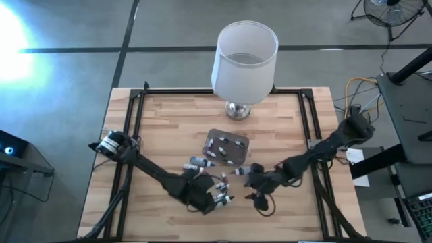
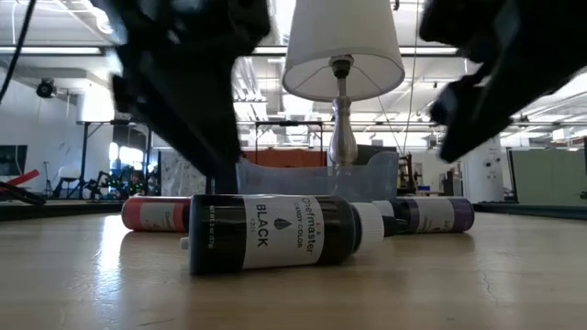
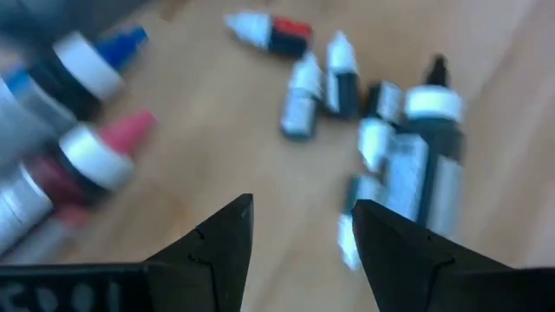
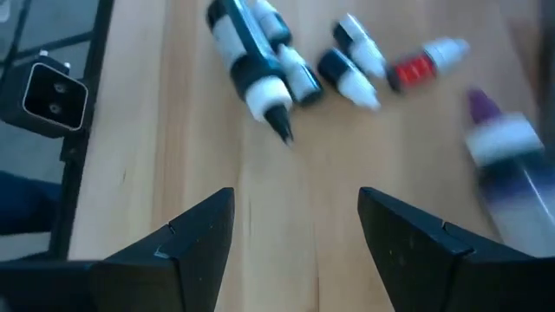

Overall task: Pick & Place food coloring
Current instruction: Put the small violet food coloring into the black bin

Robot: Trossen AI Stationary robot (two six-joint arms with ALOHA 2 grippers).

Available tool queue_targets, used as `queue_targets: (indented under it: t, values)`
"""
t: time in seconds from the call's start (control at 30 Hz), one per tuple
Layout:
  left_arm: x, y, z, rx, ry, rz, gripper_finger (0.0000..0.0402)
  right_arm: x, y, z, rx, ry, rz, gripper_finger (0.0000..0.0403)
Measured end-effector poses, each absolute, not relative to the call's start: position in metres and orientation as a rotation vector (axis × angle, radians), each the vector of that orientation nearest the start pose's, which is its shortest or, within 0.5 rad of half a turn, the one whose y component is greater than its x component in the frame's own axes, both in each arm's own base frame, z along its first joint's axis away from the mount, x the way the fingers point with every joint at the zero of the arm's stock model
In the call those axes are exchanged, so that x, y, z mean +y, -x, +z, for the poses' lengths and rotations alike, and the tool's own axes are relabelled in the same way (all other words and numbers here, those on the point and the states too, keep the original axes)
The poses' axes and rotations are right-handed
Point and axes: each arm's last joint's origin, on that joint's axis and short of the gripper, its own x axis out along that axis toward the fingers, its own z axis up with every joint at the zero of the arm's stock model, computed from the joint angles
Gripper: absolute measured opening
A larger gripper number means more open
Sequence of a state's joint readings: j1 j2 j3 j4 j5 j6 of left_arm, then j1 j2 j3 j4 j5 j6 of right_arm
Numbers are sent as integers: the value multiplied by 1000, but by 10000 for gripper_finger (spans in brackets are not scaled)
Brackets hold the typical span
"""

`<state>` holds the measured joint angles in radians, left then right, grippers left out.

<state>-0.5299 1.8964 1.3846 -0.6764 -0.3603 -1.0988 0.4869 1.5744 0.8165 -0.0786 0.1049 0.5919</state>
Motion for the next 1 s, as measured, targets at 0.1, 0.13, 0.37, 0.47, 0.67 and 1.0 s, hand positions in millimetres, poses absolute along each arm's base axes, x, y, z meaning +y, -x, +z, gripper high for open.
queue_targets:
  t: [0.1,0.13,0.37,0.47,0.67,1.0]
  values:
    - [-201,-326,199,961,534,450,174,137,-288,167,895,-233,140,235]
    - [-207,-323,199,945,548,459,174,136,-293,165,899,-198,154,233]
    - [-230,-302,200,798,708,595,174,131,-326,145,956,124,254,211]
    - [-233,-299,201,741,744,634,174,124,-338,140,1011,173,242,203]
    - [-230,-294,199,755,701,673,174,114,-359,136,1072,136,298,191]
    - [-222,-285,187,802,662,738,174,121,-384,131,1187,73,292,176]
